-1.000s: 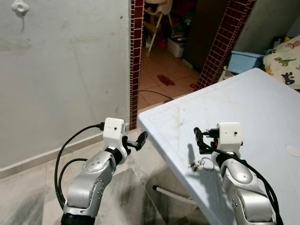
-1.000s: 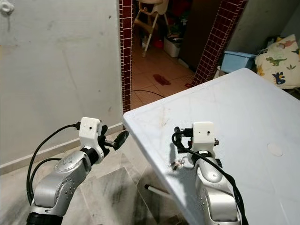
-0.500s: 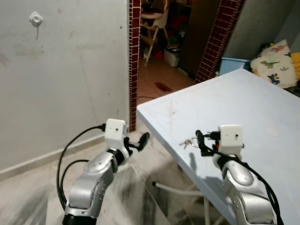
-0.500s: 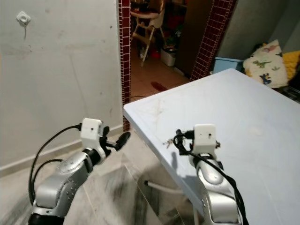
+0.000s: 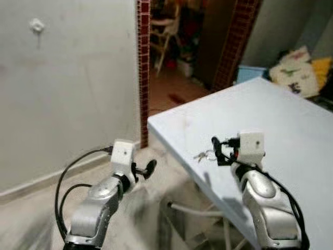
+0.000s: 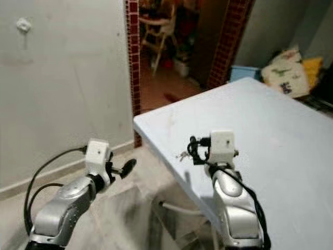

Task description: Hang keys on a hook

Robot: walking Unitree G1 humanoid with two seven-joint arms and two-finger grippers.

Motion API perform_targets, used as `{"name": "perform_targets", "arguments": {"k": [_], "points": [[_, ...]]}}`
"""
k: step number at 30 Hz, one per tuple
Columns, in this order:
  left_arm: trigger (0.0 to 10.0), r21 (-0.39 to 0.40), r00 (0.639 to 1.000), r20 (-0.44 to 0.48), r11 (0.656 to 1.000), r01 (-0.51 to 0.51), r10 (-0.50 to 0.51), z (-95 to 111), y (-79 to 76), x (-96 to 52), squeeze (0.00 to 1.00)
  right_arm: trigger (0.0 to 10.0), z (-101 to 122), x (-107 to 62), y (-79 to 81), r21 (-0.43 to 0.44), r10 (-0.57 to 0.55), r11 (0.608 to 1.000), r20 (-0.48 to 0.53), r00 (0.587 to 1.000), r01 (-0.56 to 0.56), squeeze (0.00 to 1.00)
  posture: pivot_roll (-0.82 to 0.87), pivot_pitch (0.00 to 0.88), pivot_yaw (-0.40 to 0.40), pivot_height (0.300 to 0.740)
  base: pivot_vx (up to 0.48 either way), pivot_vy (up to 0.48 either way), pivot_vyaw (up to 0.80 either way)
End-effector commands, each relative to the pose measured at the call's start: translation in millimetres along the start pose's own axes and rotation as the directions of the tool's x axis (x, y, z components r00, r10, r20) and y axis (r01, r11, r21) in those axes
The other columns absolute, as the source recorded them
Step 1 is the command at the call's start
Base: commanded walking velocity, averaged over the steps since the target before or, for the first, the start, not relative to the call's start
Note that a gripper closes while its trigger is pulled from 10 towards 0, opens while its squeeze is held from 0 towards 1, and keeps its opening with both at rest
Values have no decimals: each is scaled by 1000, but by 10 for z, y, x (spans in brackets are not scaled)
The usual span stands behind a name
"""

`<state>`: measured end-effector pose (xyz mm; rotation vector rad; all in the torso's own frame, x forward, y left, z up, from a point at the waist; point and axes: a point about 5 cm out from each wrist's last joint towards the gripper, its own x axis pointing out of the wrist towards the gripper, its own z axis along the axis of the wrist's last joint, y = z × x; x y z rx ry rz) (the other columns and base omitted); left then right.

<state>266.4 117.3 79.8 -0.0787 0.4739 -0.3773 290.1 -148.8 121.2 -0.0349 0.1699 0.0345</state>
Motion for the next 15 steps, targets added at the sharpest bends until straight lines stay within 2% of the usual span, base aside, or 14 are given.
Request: {"name": "perform_targets", "arguments": {"k": [1, 7, 11, 15], "points": [[10000, 24, 1000, 0, 1000, 12, -12, 35, -25, 0, 0, 10000, -17, 26, 44, -1, 7, 1000, -19, 1000, -7, 0, 90, 0, -74, 740, 0, 0, 0], [10000, 19, 1000, 1, 1000, 13, -13, 50, -30, -3, 0, 10000, -35, 45, 143, 0, 40, 999, -34, 999, -40, 0, 99, 0, -84, 740, 0, 0, 0], [10000, 20, 1000, -11, 1000, 18, -18, 24, -43, -17, 0, 10000, -43, 46, 131, 1, 33, 999, -42, 999, -33, 0, 99, 0, -84, 740, 0, 0, 0], [10000, 23, 1000, -17, 1000, 20, -20, 20, -53, -27, 0, 10000, -95, 12, 80, 16, 16, 1000, -104, 994, -15, 0, 99, 0, -86, 740, 0, 0, 0]]}}
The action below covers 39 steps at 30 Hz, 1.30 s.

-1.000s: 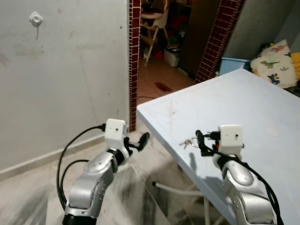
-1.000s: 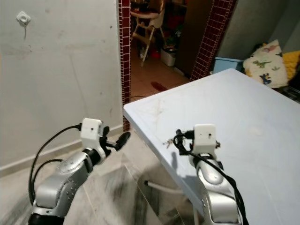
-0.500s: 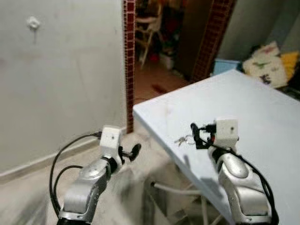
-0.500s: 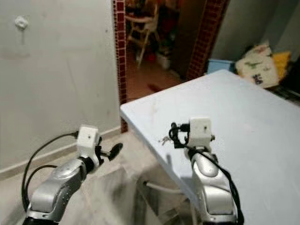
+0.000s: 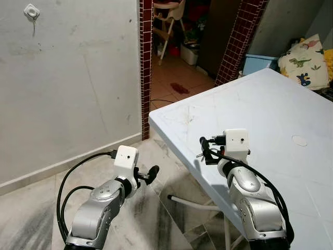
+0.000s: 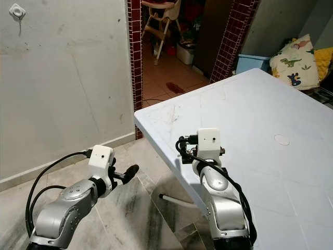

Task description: Hang keys on a hook

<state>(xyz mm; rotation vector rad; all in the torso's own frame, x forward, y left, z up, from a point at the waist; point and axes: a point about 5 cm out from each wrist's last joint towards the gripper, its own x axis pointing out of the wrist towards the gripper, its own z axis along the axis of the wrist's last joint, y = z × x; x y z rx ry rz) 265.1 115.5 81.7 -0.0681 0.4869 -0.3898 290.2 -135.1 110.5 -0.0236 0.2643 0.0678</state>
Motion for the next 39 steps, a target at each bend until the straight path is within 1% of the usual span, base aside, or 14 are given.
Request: {"name": "perform_targets", "arguments": {"k": [1, 9, 18, 19, 20, 21, 23, 24, 28, 30, 31, 34, 38, 39], "points": [[10000, 15, 1000, 0, 1000, 12, -12, 25, -34, -21, 0, 10000, -15, -49, -81, -10, -22, 1000, -40, 999, 22, 0, 99, 0, -86, 740, 0, 0, 0], [10000, 22, 1000, 19, 1000, 22, -22, 60, -60, -25, 0, 10000, -189, -191, -60, -8, 3, 1000, -110, 994, -4, 0, 87, 0, -88, 740, 0, 0, 0], [10000, 22, 999, 24, 999, 23, -23, 74, -82, -14, 0, 10000, -196, -74, -7, -33, -14, 999, -99, 995, 11, 0, 91, 0, -94, 740, 0, 0, 0], [10000, 21, 999, 25, 1000, 21, -22, 76, -83, -14, 0, 6039, -171, -38, 26, -24, -7, 1000, -90, 996, 5, 0, 92, 0, -95, 740, 0, 0, 0], [10000, 21, 999, 25, 1000, 21, -21, 77, -83, -14, 0, 6039, -162, -28, 37, -20, -6, 1000, -87, 996, 4, 0, 92, 0, -95, 740, 0, 0, 0], [10000, 21, 999, 26, 1000, 20, -21, 78, -85, -13, 0, 2314, -155, 3, 66, -21, -4, 1000, -88, 996, 2, 0, 95, 0, -97, 740, 0, 0, 0], [10000, 22, 999, 27, 1000, 20, -21, 80, -91, -12, 0, 1647, -150, 49, 110, -19, 0, 1000, -90, 996, -2, 0, 100, 0, -101, 740, 0, 0, 0], [10000, 23, 999, 28, 1000, 20, -21, 82, -95, -12, 0, 0, -153, 93, 151, -4, -1, 1000, -97, 995, 1, 0, 105, 0, -104, 740, 0, 0, 0], [10000, 24, 999, 32, 1000, 8, -9, 93, -72, -19, 0, 0, -195, 177, 171, 50, -50, 997, -138, 989, 58, 0, 119, 0, -108, 740, 0, 0, 0], [10000, 24, 999, 32, 1000, 4, -5, 95, -62, -24, 0, 784, -211, 201, 167, 64, -70, 995, -155, 985, 81, 0, 119, 0, -108, 740, 0, 0, 0], [10000, 33, 1000, 27, 999, -4, 3, 91, -52, -29, 0, 4314, -234, 226, 139, 61, -110, 991, -178, 978, 123, 0, 119, 0, -108, 740, 0, 0, 0], [10000, 33, 1000, 28, 999, -5, 4, 88, -49, -34, 0, 6275, -287, 260, 87, 88, -169, 977, -222, 960, 192, 0, 128, 0, -108, 740, 0, 0, 0], [10000, 31, 1000, 29, 1000, -3, 2, 93, -57, -32, 0, 6353, -299, 313, 95, 112, -188, 969, -237, 953, 219, 0, 127, 0, -105, 740, 0, 0, 0], [10000, 31, 1000, 29, 1000, -2, 1, 97, -62, -31, 0, 8078, -296, 328, 109, 128, -187, 967, -240, 953, 222, 0, 127, 0, -102, 740, 0, 0, 0]]}}
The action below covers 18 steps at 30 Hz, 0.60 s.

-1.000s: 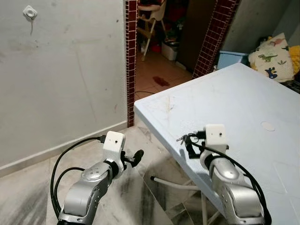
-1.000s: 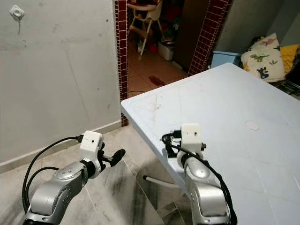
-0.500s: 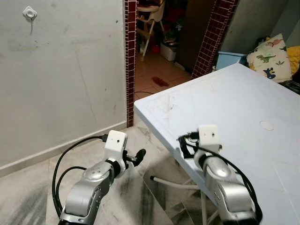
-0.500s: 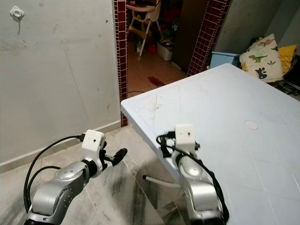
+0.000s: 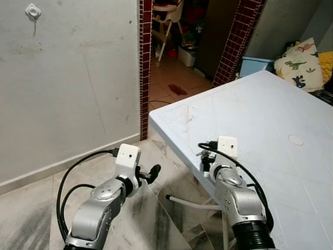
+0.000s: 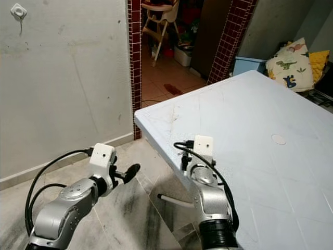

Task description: Hang keys on a hook

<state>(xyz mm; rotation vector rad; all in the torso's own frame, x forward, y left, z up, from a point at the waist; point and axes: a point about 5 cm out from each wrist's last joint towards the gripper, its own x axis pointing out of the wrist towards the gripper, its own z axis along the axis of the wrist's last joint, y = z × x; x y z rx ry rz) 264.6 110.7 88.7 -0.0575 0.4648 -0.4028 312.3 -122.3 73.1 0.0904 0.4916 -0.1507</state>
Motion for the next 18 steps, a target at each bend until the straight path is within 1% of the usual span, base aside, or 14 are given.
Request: {"name": "perform_targets", "arguments": {"k": [1, 2, 3, 5, 6, 9, 10, 11, 15, 16, 17, 18], "points": [[10000, 15, 1000, 10, 1000, -8, 8, 41, -14, -12, 0, 8549, 23, 26, 48, 37, 6, 999, -9, 1000, -6, 0, 127, 0, -102, 740, 0, 0, 0], [10000, 15, 1000, 10, 1000, -7, 6, 42, -17, -12, 0, 8549, 29, 30, 68, 46, 13, 999, -11, 1000, -12, 0, 127, 0, -102, 740, 0, 0, 0], [10000, 16, 1000, 9, 1000, -4, 4, 40, -18, -13, 0, 9176, 57, 37, 113, 60, 15, 998, -9, 1000, -15, 0, 128, 0, -101, 740, 0, 0, 0], [10000, 17, 1000, 7, 1000, -4, 3, 38, -17, -14, 0, 10000, 88, 40, 174, 85, 36, 996, -4, 999, -35, 0, 128, 0, -101, 740, 0, 0, 0], [10000, 17, 1000, 7, 1000, -4, 3, 38, -16, -14, 0, 10000, 105, 38, 216, 106, 54, 993, -1, 999, -54, 0, 128, 0, -101, 740, 0, 0, 0], [10000, 18, 1000, 5, 1000, -7, 7, 36, -11, -17, 0, 10000, 170, 20, 317, 73, 86, 993, 37, 996, -89, 0, 128, 0, -101, 740, 0, 0, 0], [10000, 18, 1000, 5, 1000, -7, 7, 36, -10, -17, 0, 10000, 171, 19, 324, 72, 87, 993, 37, 995, -90, 0, 128, 0, -101, 740, 0, 0, 0], [10000, 18, 1000, 5, 1000, -8, 8, 36, -10, -18, 0, 10000, 182, 19, 329, 47, 84, 995, 52, 995, -86, 0, 128, 0, -101, 740, 0, 0, 0], [10000, 17, 1000, 4, 1000, -10, 10, 35, -10, -20, 0, 10000, 232, 1, 350, -11, 89, 996, 101, 991, -88, 0, 128, 0, -101, 740, 0, 0, 0], [10000, 17, 1000, 5, 1000, -10, 10, 37, -5, -26, 0, 10000, 254, -13, 382, -17, 104, 995, 122, 987, -102, 0, 136, 0, -100, 740, 0, 0, 0], [10000, 17, 1000, 5, 1000, -10, 10, 37, -5, -26, 0, 10000, 254, -13, 382, -17, 104, 995, 122, 987, -102, 0, 136, 0, -100, 740, 0, 0, 0], [10000, 22, 1000, 4, 1000, -11, 11, 37, -1, -27, 0, 10000, 260, -25, 434, -7, 135, 991, 131, 982, -135, 0, 137, 0, -97, 740, 0, 0, 0]]}}
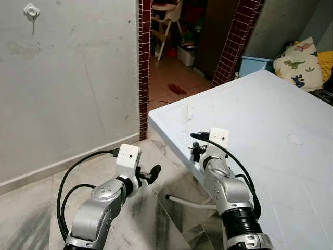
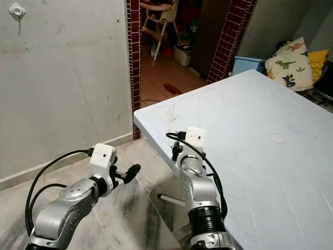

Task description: Hang keys on a hook

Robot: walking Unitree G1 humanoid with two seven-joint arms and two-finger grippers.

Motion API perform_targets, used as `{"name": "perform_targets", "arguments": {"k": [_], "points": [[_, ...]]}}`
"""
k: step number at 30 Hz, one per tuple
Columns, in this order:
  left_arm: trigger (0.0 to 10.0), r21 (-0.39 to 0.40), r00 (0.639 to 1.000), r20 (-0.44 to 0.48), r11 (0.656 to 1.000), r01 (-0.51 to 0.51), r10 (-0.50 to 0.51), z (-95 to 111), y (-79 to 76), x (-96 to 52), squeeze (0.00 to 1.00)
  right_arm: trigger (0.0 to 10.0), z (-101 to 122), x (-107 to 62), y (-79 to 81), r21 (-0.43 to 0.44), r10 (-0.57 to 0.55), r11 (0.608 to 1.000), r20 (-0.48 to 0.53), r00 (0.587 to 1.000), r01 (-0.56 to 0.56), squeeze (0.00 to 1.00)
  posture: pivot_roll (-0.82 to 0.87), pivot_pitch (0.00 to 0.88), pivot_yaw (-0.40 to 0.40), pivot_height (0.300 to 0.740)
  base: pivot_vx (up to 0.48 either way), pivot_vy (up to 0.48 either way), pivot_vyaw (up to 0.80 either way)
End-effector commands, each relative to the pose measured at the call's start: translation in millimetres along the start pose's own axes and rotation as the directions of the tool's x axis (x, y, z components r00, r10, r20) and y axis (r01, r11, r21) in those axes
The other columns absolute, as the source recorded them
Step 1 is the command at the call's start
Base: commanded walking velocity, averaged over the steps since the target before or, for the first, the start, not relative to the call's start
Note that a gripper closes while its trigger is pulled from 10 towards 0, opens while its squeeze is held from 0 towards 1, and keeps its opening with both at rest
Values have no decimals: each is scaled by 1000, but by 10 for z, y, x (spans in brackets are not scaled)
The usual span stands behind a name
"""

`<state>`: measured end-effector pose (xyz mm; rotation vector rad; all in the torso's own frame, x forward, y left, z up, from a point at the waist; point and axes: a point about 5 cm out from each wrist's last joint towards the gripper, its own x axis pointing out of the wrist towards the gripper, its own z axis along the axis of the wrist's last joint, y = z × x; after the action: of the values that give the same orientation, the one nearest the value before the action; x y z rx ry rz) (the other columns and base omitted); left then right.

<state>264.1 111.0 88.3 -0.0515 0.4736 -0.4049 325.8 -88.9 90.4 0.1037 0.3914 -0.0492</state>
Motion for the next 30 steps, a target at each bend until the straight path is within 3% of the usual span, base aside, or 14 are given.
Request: {"name": "perform_targets", "arguments": {"k": [1, 6, 10, 14, 24, 30], "points": [[10000, 21, 1000, 13, 1000, -12, 12, 43, -1, -23, 0, 10000, 84, -4, 91, -7, 34, 999, 38, 999, -34, 0, 137, 0, -97, 740, 0, 0, 0], [10000, 22, 1000, 15, 1000, -11, 10, 53, 1, -16, 0, 10000, 75, 26, 181, -114, 48, 993, 77, 996, -40, 0, 139, 0, -95, 740, 0, 0, 0], [10000, 26, 1000, 18, 1000, -10, 9, 63, -7, -12, 0, 10000, 70, 87, 243, -271, 52, 963, 144, 988, -12, 0, 151, 0, -94, 740, 0, 0, 0], [10000, 27, 1000, 19, 1000, -13, 13, 67, -5, -16, 0, 10000, 71, 107, 234, -319, 53, 948, 158, 986, 0, 0, 151, 0, -94, 740, 0, 0, 0], [10000, 29, 1000, 18, 999, -17, 17, 64, 10, -24, 0, 10000, 4, 147, 26, -346, -7, 936, 172, 985, 67, 0, 152, 0, -92, 740, 0, 0, 0], [10000, 35, 1000, 19, 999, -11, 10, 76, 8, -13, 0, 10000, -144, 144, -252, -382, -76, 915, 149, 986, 129, 0, 148, 0, -85, 740, 0, 0, 0]]}}
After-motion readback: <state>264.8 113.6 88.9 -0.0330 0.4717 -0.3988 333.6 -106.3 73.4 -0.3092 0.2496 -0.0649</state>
